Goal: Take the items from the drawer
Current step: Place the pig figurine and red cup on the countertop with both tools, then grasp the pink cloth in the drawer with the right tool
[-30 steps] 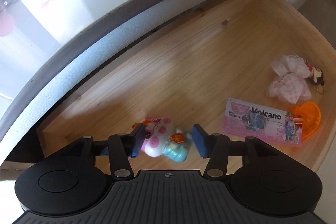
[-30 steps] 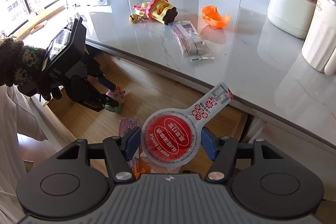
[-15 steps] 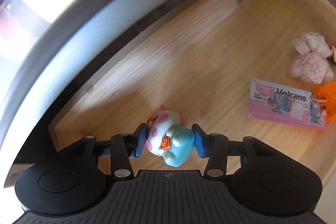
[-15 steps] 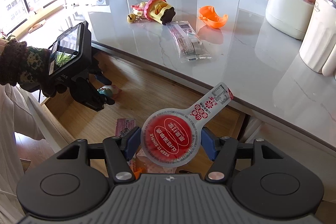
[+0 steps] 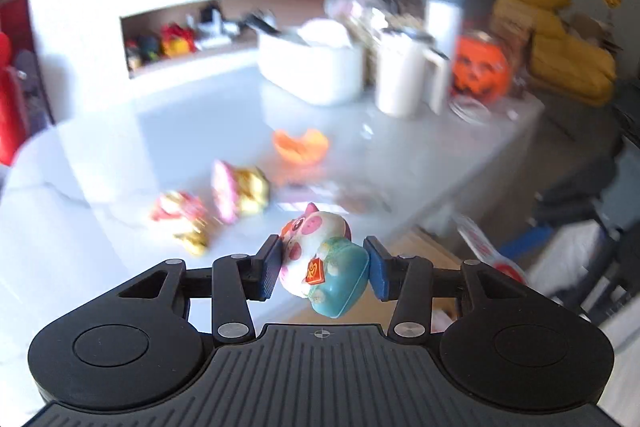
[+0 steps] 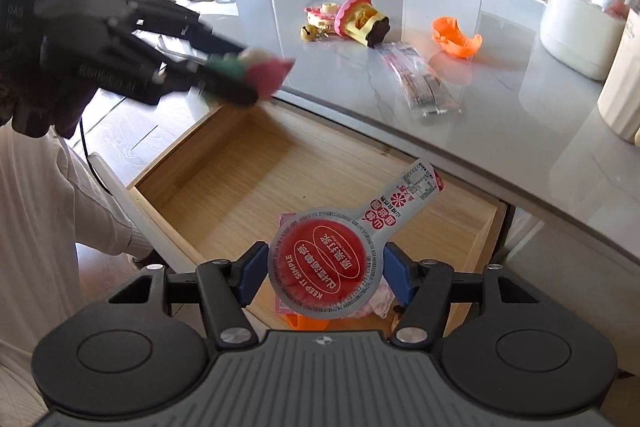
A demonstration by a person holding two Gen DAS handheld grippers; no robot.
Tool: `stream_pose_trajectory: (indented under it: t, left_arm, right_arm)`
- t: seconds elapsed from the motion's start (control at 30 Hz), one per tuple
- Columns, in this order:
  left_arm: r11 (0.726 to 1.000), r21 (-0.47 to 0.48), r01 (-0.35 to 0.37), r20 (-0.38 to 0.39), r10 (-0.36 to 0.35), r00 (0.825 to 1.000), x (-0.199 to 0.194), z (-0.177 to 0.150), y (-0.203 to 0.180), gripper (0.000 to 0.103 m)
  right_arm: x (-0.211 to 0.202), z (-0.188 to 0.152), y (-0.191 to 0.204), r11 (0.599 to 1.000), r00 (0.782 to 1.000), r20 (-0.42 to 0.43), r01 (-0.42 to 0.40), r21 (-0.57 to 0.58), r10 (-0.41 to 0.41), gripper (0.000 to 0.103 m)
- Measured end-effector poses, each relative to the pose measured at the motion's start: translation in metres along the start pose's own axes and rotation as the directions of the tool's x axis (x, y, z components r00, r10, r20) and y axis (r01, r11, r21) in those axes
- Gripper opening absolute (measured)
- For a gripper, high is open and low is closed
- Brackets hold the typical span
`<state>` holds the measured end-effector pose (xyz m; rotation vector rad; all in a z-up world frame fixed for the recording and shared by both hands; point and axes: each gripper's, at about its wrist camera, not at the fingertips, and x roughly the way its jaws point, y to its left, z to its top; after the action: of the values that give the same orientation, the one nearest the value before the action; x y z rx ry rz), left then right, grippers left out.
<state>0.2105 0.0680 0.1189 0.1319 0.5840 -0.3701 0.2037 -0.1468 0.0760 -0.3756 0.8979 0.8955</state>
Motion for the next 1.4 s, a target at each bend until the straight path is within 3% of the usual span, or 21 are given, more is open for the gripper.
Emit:
stream_pose_trajectory:
  t: [0.1, 0.2, 0.3, 0.37, 0.47, 0.63, 0.67, 0.7, 0.73, 0.87, 0.97, 1.07, 1.2, 1.27, 1.4]
  left_arm:
    - [0.991, -0.026, -0.128, 0.017, 0.129, 0.992, 0.03, 0.013, 0.044, 0.05]
    - [0.974, -0.135, -0.182, -0.015, 0.181, 0.983, 0.057, -0.004, 0.073, 0.05]
    - [0.979, -0.137, -0.15, -0.047, 0.145, 0.988, 0.075, -0.018, 0.092, 0.046]
    - [0.984, -0.093, -0.151, -0.02, 0.15, 0.989, 0.064, -0.024, 0.097, 0.045]
    - [0.986, -0.14, -0.091, 0.033, 0.097, 0.995, 0.056, -0.029, 0.102, 0.045]
    - [0.98, -0.123, -0.156, 0.161, 0.175, 0.971, 0.034, -0.031, 0.096, 0.045]
    - [0.978, -0.131, -0.164, 0.177, 0.186, 0.966, 0.028, -0.032, 0.098, 0.045]
    - [0.977, -0.143, -0.161, 0.193, 0.187, 0.963, 0.022, -0.032, 0.1, 0.045]
    - [0.977, -0.156, -0.147, 0.212, 0.178, 0.961, 0.016, -0.03, 0.102, 0.045]
    - [0.993, -0.113, -0.037, 0.256, 0.066, 0.964, -0.004, -0.027, 0.096, 0.045]
    - [0.992, 0.023, 0.124, 0.185, -0.126, 0.975, 0.0, -0.024, 0.071, 0.045]
    - [0.956, 0.131, 0.264, 0.023, -0.269, 0.963, 0.023, -0.029, 0.031, 0.048]
    - [0.93, 0.177, 0.322, -0.145, -0.299, 0.943, 0.05, -0.042, -0.013, 0.048]
    - [0.94, 0.147, 0.31, -0.205, -0.277, 0.939, 0.059, -0.048, -0.021, 0.048]
    - [0.965, 0.03, 0.26, -0.245, -0.245, 0.938, 0.06, -0.064, -0.009, 0.046]
  right_arm:
    - [-0.003, 0.021, 0.007, 0.999, 0.999, 0.029, 0.046, -0.013, -0.046, 0.062]
    - [-0.004, 0.044, 0.01, 0.996, 0.994, 0.064, 0.086, -0.018, -0.084, 0.062]
    - [0.0, 0.066, 0.011, 0.992, 0.987, 0.1, 0.127, -0.013, -0.125, 0.062]
    - [0.01, 0.082, 0.009, 0.99, 0.984, 0.115, 0.141, 0.001, -0.14, 0.062]
    - [0.035, 0.106, 0.004, 0.986, 0.975, 0.145, 0.167, 0.017, -0.168, 0.062]
    - [0.086, 0.141, -0.01, 0.972, 0.954, 0.188, 0.228, 0.058, -0.235, 0.063]
    - [0.093, 0.145, -0.014, 0.973, 0.956, 0.182, 0.222, 0.067, -0.231, 0.067]
    - [0.1, 0.15, -0.02, 0.973, 0.961, 0.16, 0.217, 0.082, -0.227, 0.08]
    - [0.102, 0.151, -0.023, 0.971, 0.96, 0.156, 0.219, 0.099, -0.232, 0.085]
    - [0.08, 0.141, -0.029, 0.977, 0.964, 0.172, 0.188, 0.103, -0.204, 0.085]
    - [0.047, 0.119, -0.027, 0.984, 0.969, 0.182, 0.156, 0.08, -0.168, 0.088]
    - [0.02, 0.089, -0.029, 0.992, 0.986, 0.121, 0.104, 0.074, -0.112, 0.094]
    - [0.027, 0.053, -0.028, 0.994, 0.997, -0.073, 0.045, 0.099, -0.038, 0.094]
    - [0.045, 0.036, -0.025, 0.994, 0.986, -0.162, 0.044, 0.095, -0.028, 0.094]
    - [0.095, 0.024, -0.01, 0.999, 0.96, -0.28, 0.03, 0.024, -0.022, 0.077]
